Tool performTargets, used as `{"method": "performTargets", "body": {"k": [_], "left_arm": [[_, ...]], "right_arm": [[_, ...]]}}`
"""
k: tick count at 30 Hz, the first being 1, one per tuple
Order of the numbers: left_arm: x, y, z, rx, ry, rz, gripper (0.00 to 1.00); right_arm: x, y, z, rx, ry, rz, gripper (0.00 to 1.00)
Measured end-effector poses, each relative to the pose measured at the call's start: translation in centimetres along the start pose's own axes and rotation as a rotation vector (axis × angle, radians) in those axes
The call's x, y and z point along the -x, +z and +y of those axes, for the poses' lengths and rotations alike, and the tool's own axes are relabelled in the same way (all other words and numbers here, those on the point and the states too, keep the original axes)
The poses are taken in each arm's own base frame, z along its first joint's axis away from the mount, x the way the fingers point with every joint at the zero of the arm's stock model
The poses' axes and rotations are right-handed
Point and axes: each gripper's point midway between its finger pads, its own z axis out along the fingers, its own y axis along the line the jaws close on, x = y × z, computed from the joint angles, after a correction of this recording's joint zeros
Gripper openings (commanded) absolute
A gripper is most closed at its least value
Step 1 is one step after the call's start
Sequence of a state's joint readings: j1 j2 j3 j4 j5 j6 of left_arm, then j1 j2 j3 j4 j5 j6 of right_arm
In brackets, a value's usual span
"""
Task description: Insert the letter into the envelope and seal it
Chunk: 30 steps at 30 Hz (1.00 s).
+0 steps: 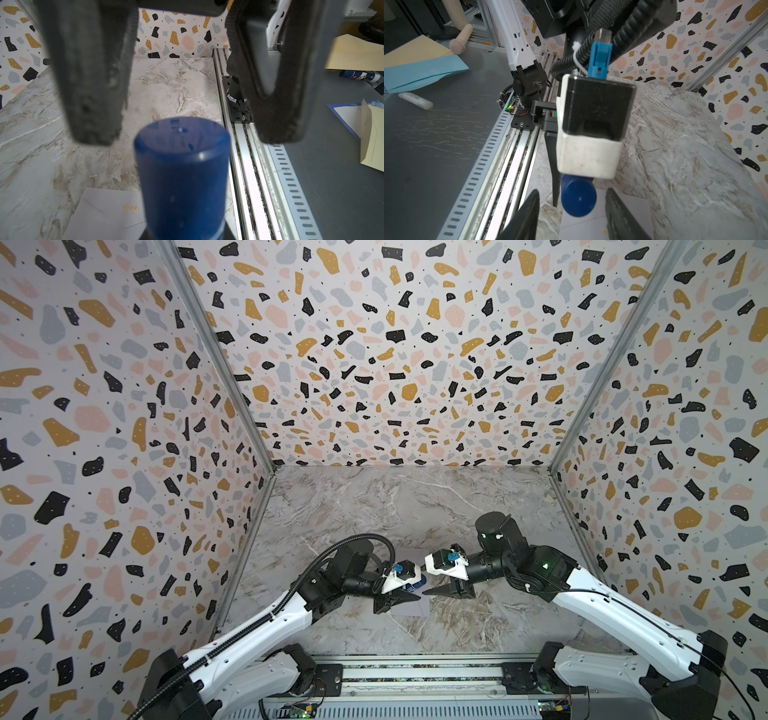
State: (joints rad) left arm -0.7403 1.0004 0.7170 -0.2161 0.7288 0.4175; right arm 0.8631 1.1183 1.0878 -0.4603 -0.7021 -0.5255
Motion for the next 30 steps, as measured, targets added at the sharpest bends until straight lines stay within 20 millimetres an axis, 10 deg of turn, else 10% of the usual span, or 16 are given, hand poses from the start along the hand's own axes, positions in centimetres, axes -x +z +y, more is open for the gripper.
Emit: {"method": "performTargets", "body": {"k": [17, 30], "left_arm": [[0.3, -0.2, 1.1, 0.063, -0.028, -0.002, 0.00], [-0.2, -2.8, 6.8, 0.463, -0.133, -0.067, 0.00]], "right_arm": [[0.1, 0.6, -1.3, -0.025, 0.084, -0.013, 0.01], [1.0, 3.4, -7.4, -0.420, 0.623, -0.015, 0.00]]}}
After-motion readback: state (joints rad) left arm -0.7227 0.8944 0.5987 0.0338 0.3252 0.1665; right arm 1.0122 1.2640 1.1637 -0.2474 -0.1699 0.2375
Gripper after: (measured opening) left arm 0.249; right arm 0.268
